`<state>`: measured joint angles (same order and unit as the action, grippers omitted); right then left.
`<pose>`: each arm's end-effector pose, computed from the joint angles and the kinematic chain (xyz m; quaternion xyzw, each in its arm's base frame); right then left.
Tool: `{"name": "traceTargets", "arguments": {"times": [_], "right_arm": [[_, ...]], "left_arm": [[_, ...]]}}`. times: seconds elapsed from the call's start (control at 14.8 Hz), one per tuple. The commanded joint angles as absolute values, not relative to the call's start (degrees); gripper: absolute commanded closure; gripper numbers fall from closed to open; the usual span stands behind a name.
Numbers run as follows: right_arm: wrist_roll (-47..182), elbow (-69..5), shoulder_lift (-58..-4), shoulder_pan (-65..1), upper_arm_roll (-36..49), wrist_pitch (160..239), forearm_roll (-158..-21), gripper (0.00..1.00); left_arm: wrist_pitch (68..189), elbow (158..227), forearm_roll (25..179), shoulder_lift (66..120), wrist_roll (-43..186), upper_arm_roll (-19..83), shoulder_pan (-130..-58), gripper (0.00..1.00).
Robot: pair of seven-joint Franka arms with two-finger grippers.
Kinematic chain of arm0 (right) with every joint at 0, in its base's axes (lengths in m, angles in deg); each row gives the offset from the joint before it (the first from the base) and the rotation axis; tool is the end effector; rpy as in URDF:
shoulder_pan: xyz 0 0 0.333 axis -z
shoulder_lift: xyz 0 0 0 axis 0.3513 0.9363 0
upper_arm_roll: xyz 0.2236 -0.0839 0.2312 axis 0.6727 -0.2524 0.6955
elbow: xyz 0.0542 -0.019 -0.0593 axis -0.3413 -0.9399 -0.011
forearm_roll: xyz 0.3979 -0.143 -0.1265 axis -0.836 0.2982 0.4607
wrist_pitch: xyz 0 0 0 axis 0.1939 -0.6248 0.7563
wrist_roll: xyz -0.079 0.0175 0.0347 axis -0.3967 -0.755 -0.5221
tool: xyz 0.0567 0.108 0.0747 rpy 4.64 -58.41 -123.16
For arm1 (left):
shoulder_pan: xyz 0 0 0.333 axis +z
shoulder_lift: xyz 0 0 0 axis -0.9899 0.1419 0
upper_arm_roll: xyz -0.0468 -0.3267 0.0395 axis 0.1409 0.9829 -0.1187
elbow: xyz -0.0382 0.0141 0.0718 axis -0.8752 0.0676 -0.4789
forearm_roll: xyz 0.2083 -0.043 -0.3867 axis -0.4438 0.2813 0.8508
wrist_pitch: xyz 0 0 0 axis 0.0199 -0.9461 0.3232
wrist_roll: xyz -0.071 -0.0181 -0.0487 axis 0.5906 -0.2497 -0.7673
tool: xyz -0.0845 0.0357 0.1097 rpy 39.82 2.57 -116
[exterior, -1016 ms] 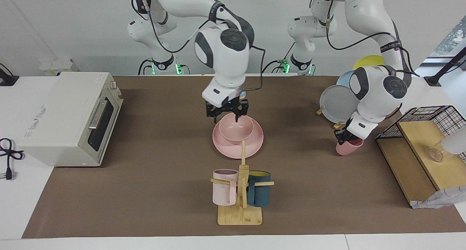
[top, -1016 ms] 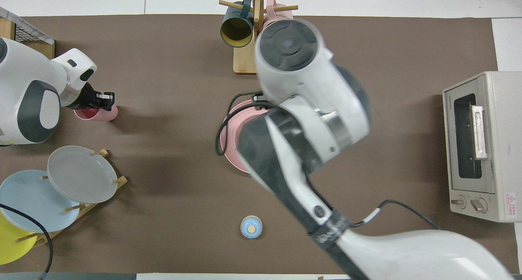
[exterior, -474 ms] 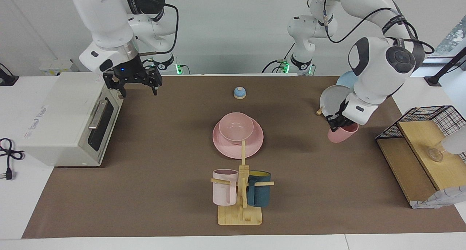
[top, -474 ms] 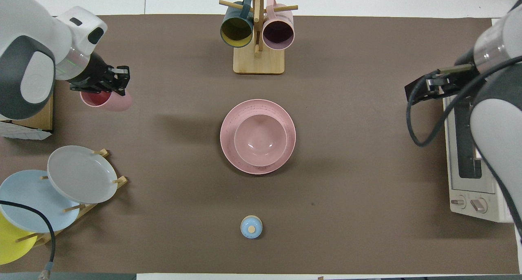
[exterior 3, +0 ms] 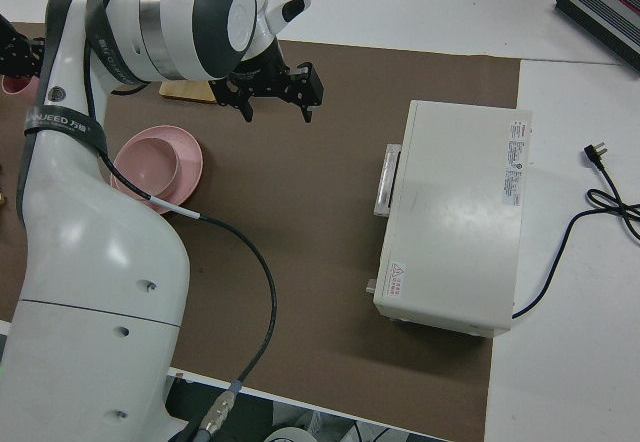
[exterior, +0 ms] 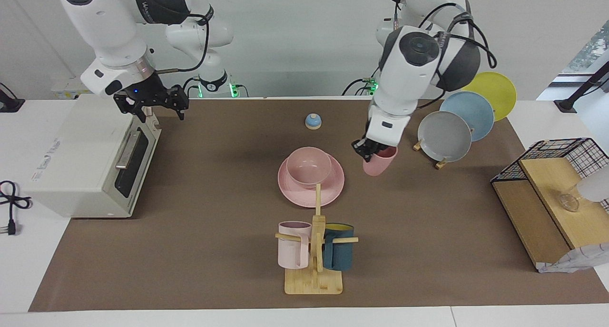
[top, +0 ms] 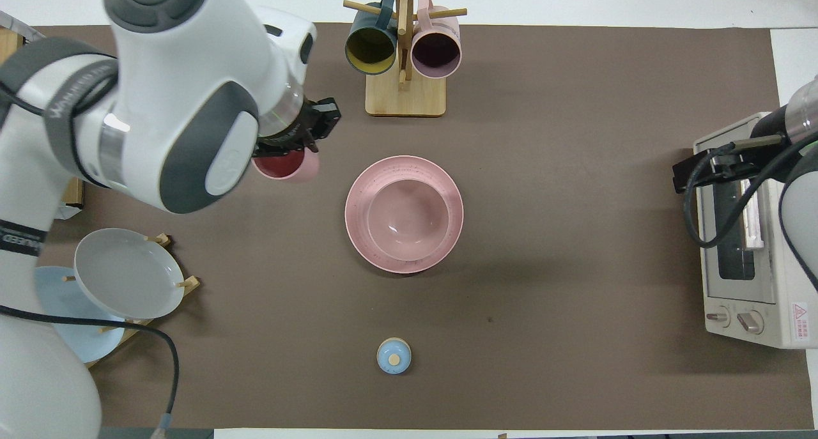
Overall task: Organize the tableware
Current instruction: 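Lift the pink cup with the left gripper and carry it over the bowl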
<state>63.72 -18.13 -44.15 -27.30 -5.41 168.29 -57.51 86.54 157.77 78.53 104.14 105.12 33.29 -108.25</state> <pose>0.6021 0.0195 0.5839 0.9973 0.0545 -0.0475 0.0148 0.6252 -0.3691 0.5164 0.9856 0.1656 -0.0129 0.0321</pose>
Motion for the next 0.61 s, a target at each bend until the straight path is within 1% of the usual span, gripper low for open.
{"name": "traceTargets", "arguments": {"times": [0.0,0.14,0.34,0.41,0.54], "right_arm": [[69.54,-21.13,-46.72,-26.01,-5.36,170.28,-54.68,0.00],[69.90,-22.18,-46.99,-24.97,-6.05,170.01,-54.93,0.00],[69.02,-25.87,-48.74,-24.17,-6.23,170.97,-54.93,0.00],[69.46,-27.27,-49.18,-24.08,-6.32,173.94,-54.93,0.00],[69.37,-26.06,-48.66,-23.91,-6.24,174.32,-54.84,0.00]], "left_arm": [[90.06,157.07,78.89,105.33,112.13,32.27,-114.34,1.00],[95.85,161.37,78.19,105.33,116.27,32.18,-117.95,1.00],[99.12,165.77,78.19,105.33,117.07,32.18,-120.07,1.00],[99.74,166.83,78.10,105.33,117.77,32.18,-120.77,1.00],[101.40,168.67,78.19,105.42,118.91,32.18,-121.48,1.00]]}}
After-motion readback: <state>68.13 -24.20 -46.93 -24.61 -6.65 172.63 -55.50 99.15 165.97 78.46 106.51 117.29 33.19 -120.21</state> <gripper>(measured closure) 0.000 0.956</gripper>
